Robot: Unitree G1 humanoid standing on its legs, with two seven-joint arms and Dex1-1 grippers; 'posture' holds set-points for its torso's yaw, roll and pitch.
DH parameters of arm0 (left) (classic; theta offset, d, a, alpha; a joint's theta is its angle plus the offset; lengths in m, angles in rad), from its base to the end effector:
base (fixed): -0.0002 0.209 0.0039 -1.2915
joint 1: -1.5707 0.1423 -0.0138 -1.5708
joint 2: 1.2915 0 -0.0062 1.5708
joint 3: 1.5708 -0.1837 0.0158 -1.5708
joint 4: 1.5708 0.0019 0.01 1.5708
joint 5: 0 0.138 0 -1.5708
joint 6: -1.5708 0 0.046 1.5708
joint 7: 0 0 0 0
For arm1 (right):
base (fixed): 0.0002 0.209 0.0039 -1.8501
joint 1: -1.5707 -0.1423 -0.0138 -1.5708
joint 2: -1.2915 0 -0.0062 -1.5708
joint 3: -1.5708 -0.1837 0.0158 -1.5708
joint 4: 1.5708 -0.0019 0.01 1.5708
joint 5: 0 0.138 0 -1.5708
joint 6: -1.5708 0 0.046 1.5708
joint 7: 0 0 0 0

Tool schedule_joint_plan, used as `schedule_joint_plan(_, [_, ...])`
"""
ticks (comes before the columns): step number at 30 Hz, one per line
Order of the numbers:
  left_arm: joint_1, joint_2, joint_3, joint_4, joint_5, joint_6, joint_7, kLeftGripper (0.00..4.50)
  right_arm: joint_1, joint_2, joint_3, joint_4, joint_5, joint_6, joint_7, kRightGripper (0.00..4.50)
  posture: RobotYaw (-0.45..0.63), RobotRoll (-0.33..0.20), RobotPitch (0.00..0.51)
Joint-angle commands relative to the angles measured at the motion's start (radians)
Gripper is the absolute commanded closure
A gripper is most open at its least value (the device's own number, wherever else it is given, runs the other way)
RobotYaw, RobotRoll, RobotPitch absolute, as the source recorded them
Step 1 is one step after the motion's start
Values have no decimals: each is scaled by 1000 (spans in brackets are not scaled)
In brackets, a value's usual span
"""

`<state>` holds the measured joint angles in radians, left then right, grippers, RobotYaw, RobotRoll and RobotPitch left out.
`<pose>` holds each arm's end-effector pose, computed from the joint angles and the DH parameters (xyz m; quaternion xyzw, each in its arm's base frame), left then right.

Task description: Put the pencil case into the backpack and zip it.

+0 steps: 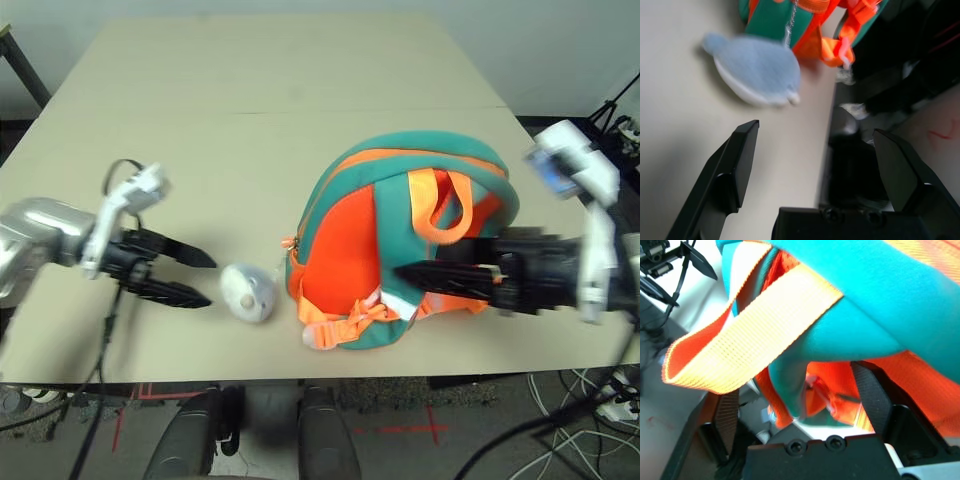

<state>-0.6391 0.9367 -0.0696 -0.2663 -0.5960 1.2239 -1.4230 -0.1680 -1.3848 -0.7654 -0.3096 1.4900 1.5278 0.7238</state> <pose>0.2508 0.2364 0.2349 0.0434 0.3092 -0.6308 0.7103 0.1447 -0.3004 0.3086 0.0207 0.2912 0.4088 0.8647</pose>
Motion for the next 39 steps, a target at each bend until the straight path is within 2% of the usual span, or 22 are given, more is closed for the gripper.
schedule_joint_plan(1, [28, 40, 82, 53, -19, 17, 70, 0, 36, -28, -98, 63, -58, 71, 75, 15, 21, 0, 210])
schedule_joint_plan(3, [4, -2, 133, 134, 23, -16, 192, 0, 61, -34, -123, 111, -143, 49, 95, 15, 25, 0, 207])
schedule_joint_plan(5, [-35, -68, 183, 210, 58, -64, 317, 0, 117, -40, -133, 161, -294, -38, 113, 15, 32, 0, 204])
schedule_joint_plan(8, [-107, -216, 276, 336, 146, -194, 597, 0, 151, -42, -117, 286, -482, -199, 132, 15, 33, 0, 197])
schedule_joint_plan(11, [-145, -325, 352, 438, 218, -341, 829, 0, 86, -38, -26, 406, -600, -358, 103, 15, 35, 0, 197])
schedule_joint_plan(14, [-148, -411, 401, 463, 227, -402, 963, 0, -28, -9, 89, 485, -676, -451, 46, 15, 39, 0, 197])
schedule_joint_plan(16, [-143, -475, 422, 462, 253, -478, 1071, 0, -123, 54, 173, 525, -734, -533, -1, 15, 37, 0, 196])
schedule_joint_plan(19, [-108, -580, 477, 469, 317, -663, 1289, 0, -268, 246, 286, 547, -827, -668, -119, 15, 37, 0, 193])
schedule_joint_plan(21, [-61, -631, 479, 452, 351, -769, 1367, 0, -325, 360, 321, 551, -864, -723, -172, 15, 36, 0, 192])
schedule_joint_plan(24, [2, -658, 428, 428, 412, -860, 1412, 0, -380, 458, 336, 603, -923, -812, -223, 15, 41, 0, 189])
schedule_joint_plan(27, [42, -652, 406, 474, 446, -935, 1422, 0, -422, 556, 335, 694, -993, -984, -286, 15, 60, 0, 187])
schedule_joint_plan(32, [45, -614, 376, 584, 476, -1005, 1398, 0, -448, 618, 331, 811, -1040, -1146, -295, 15, 59, 0, 199])
schedule_joint_plan(35, [40, -578, 368, 658, 491, -1046, 1388, 0, -420, 649, 343, 831, -1058, -1190, -285, 15, 40, 0, 205])
schedule_joint_plan(39, [34, -568, 364, 704, 500, -1076, 1405, 0, -369, 672, 336, 824, -1059, -1200, -280, 15, 28, 0, 215])
